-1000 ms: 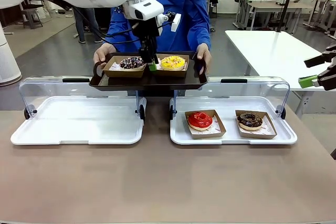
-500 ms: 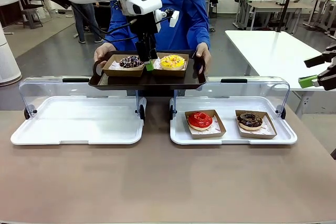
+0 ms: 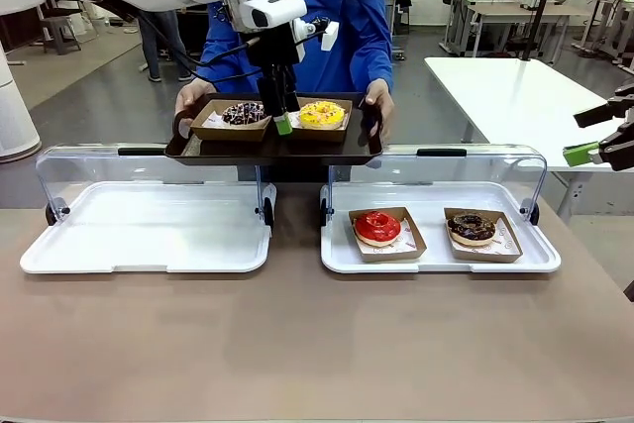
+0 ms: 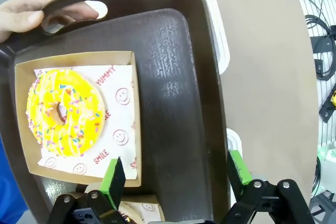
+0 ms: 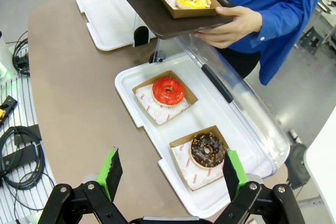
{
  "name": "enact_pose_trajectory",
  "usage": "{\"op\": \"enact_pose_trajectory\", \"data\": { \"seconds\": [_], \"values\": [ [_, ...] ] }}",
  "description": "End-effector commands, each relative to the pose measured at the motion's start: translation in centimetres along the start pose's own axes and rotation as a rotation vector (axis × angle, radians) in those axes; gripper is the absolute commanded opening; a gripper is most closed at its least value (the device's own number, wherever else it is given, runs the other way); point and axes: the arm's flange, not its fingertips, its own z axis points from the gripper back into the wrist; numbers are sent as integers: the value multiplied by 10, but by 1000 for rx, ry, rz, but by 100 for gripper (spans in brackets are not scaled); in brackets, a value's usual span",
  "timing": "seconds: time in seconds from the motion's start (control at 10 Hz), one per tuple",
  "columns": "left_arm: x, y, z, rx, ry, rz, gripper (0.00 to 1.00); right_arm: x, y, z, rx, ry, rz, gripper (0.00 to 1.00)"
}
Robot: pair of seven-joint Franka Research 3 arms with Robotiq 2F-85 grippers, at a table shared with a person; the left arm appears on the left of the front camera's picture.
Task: Provide the desired donut to the person.
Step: Place the picked Paper togo box onto the Handle tray extended by the person.
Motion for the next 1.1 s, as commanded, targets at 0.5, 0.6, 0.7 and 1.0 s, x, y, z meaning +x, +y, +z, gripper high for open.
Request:
{"op": "enact_pose_trajectory", "data": {
  "seconds": [0.5, 0.6, 0.7, 1.0],
  "values": [
    [-1, 0, 0, -10, -9, 1, 100, -1, 0, -3, 14, -20, 9, 100],
    [-1, 0, 0, -10, -9, 1, 100, -1, 0, -3, 14, -20, 9, 100],
    [-1, 0, 0, -10, -9, 1, 100, -1, 0, -3, 14, -20, 9, 100],
    [-1, 0, 0, -10, -9, 1, 100, -1, 0, -3, 14, -20, 9, 100]
  ]
}}
